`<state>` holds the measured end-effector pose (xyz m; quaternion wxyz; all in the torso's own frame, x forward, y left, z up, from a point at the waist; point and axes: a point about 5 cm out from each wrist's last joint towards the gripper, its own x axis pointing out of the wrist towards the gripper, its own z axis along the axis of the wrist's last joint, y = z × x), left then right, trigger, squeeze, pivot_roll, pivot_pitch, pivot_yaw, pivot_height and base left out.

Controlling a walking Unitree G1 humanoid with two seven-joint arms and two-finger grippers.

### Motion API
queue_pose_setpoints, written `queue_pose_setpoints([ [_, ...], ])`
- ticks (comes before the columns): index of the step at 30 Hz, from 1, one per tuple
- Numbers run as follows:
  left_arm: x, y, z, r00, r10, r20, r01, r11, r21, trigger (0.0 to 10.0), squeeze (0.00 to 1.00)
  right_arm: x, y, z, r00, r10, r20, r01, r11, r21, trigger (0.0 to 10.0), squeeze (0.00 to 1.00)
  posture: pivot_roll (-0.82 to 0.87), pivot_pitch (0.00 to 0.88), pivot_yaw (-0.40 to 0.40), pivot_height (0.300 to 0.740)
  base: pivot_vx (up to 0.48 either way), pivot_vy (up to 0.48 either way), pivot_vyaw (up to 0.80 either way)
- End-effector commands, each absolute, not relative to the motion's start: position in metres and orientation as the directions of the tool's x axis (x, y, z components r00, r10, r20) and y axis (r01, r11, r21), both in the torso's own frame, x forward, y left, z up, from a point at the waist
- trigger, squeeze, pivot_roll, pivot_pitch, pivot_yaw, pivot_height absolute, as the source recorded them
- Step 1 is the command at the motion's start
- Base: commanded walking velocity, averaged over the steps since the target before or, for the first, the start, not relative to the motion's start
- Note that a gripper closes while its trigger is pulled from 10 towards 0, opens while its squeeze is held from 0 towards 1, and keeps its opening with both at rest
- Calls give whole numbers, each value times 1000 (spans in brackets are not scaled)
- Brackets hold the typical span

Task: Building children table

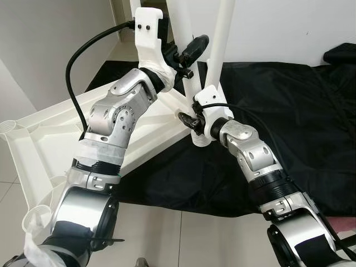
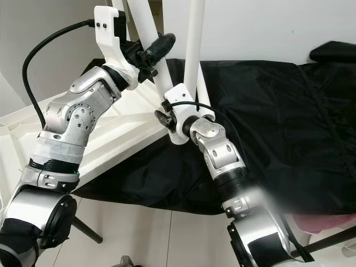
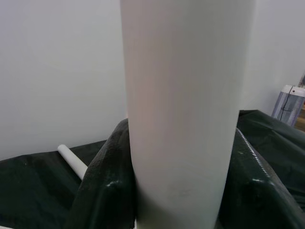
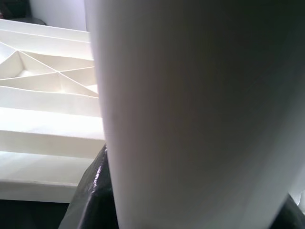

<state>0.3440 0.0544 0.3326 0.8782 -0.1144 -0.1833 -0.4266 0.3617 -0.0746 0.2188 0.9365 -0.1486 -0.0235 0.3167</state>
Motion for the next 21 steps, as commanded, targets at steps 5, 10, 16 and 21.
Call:
queue_pose_setpoints([
  [5,340,49,340,512,-742,433,831,556,-30,10000,1000,362,-70,217,793,607,-50,-593,752,-287,10000,0,-9,24,63,740,0,0,0],
  [10,339,49,339,500,-756,422,838,546,-15,10000,1000,363,-69,219,799,600,-36,-587,765,-266,10000,0,-6,20,63,740,0,0,0],
  [16,322,49,337,411,-801,435,885,465,21,10000,0,364,-71,221,825,565,-7,-554,807,-202,10000,0,-2,28,71,740,0,0,0],
  [21,314,53,335,385,-803,455,895,445,28,10000,0,363,-74,222,844,536,14,-526,834,-165,10000,0,-3,38,72,740,0,0,0],
])
